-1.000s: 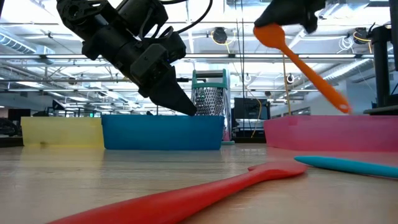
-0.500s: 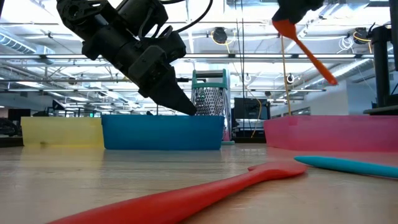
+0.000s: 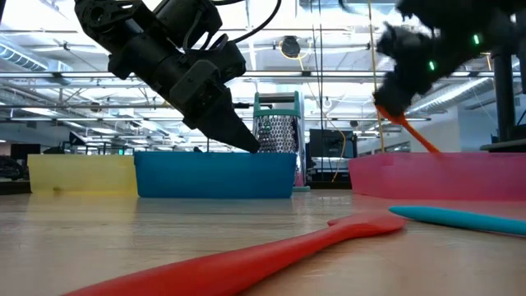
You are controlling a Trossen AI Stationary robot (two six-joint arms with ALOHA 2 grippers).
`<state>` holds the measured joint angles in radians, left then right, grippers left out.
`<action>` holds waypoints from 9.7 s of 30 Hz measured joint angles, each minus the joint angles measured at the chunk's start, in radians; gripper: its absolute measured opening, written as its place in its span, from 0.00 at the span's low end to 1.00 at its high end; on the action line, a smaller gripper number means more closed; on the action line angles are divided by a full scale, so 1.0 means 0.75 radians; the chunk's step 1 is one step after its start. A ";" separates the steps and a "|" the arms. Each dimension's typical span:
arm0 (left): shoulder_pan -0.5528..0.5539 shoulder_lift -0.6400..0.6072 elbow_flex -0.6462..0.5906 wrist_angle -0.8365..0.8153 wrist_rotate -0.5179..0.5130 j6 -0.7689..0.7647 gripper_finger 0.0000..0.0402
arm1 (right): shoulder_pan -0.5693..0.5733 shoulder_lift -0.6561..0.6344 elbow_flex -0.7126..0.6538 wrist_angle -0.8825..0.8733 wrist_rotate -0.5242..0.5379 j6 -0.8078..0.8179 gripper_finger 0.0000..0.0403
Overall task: Pick & Place Kitchen Items
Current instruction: Put the orange spatula into the red bin, then put the red spatula into the red bin
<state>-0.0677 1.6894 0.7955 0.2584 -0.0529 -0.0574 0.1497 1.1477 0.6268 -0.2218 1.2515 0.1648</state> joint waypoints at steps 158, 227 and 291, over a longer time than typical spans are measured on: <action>-0.534 0.696 0.897 -0.468 -0.476 -0.816 0.53 | 0.571 0.287 -0.287 1.238 -0.966 0.210 0.31; -0.482 0.627 0.891 -0.592 -0.347 -0.497 0.01 | 0.567 0.557 -0.288 1.317 -1.024 0.464 0.31; -0.419 0.510 0.898 -0.480 -0.518 -0.465 0.25 | 0.314 0.874 -0.214 1.677 -1.358 -0.123 0.04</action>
<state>-0.3820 2.0715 1.4692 -0.1014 -0.4412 -0.4060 0.3855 1.8033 0.4662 1.0361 0.2332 0.0723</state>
